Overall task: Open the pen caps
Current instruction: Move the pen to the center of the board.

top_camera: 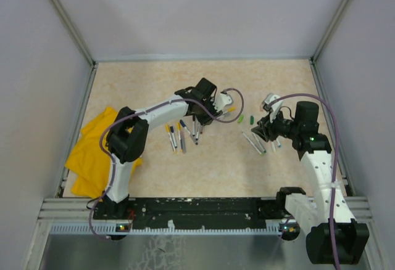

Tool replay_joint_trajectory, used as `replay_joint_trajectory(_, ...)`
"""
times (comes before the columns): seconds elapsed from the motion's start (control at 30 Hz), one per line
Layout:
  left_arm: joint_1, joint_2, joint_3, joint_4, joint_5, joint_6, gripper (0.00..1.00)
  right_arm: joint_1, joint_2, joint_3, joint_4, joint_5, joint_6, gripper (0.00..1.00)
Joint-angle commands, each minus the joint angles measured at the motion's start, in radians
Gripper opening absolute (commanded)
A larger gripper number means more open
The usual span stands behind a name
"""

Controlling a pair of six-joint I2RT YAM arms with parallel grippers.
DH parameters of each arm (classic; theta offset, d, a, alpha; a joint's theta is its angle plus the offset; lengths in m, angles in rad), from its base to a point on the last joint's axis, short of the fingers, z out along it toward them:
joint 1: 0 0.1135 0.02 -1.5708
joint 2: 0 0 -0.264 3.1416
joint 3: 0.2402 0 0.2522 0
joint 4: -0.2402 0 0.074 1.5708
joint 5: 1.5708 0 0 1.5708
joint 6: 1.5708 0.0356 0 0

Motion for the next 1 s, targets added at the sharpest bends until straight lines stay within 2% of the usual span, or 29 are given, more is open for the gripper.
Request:
replay_joint_trajectory(0.0,0.005,0.059,0.103,-0.07,0.02,0.041,0.42,-0.004,-0.004,0.022,0.025,-0.006,0.001,0.4)
replay_joint_trajectory(0.37,0.005,0.145,0.217,-0.112,0.079,0.042,0.28,-0.005,-0.003,0.022,0.026,-0.004,0.0,0.4)
replay_joint_trajectory(0.97,0.005,0.198,0.259,-0.129,0.063,0.04,0.31,-0.004,0.0,0.022,0.024,-0.007,-0.001,0.4)
